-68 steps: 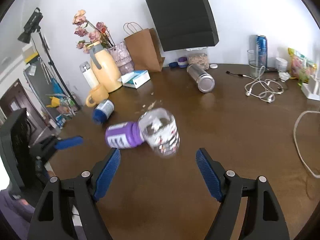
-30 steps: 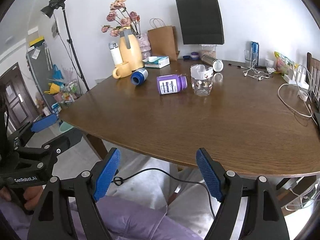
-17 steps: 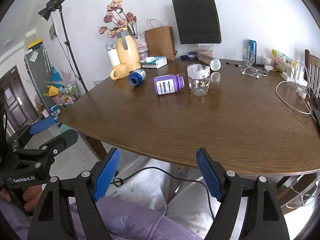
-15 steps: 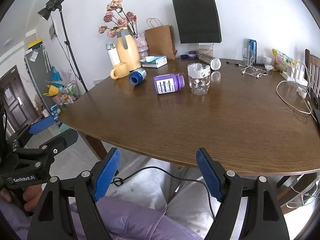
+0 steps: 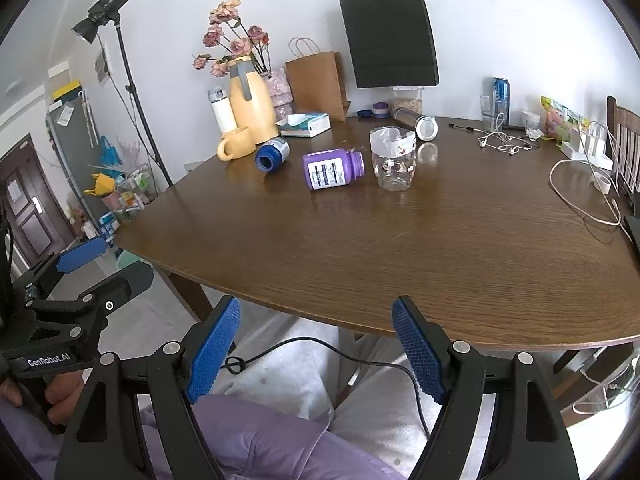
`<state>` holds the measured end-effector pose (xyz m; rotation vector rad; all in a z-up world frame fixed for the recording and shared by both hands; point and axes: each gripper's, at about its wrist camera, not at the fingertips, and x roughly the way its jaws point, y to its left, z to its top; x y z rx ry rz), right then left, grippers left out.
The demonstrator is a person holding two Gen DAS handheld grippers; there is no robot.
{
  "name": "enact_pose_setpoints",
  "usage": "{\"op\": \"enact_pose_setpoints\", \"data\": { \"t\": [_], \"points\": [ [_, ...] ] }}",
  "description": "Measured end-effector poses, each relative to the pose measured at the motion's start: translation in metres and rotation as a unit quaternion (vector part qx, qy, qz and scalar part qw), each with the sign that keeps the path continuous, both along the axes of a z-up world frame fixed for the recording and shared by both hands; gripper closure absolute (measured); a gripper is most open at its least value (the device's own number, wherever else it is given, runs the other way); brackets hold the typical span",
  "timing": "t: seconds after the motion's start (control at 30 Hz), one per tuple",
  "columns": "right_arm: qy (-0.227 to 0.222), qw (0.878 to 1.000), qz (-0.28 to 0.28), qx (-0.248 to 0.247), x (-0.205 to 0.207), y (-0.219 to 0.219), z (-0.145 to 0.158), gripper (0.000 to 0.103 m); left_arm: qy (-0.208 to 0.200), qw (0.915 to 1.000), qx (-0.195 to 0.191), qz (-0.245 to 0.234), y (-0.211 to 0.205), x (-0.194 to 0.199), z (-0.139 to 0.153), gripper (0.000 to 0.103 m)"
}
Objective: Flip cup upright
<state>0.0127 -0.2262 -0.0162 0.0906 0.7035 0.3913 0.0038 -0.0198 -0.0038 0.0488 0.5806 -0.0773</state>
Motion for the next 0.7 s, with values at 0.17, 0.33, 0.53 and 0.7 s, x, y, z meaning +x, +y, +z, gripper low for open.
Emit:
{"op": "enact_pose_setpoints", "data": {
  "t": [0.17, 0.33, 0.53, 0.7],
  "points": [
    [0.001, 1.000, -0.001, 0.000, 0.0008, 0.0003, 0.0006, 0.020, 0.002, 1.0000, -0.001, 0.003, 0.0006, 0.0009, 0.0001, 0.000],
    [0.001, 1.000, -0.001, 0.001, 0.0009, -0.0003, 0.0004, 0.020, 0.009, 0.9999, -0.005, 0.004, -0.0004, 0.0035, -0.0009, 0.000],
    [0.001, 1.000, -0.001, 0.000, 0.0011, -0.0007, 0.0007, 0.020, 0.001, 1.0000, -0.002, 0.001, -0.0052, 0.0000, -0.0005, 0.000],
    [0.001, 1.000, -0.001, 0.001, 0.0011, -0.0006, 0.0009, 0.020, 0.007, 0.9999, -0.009, 0.007, -0.0037, 0.0006, -0.0015, 0.000]
  ]
}}
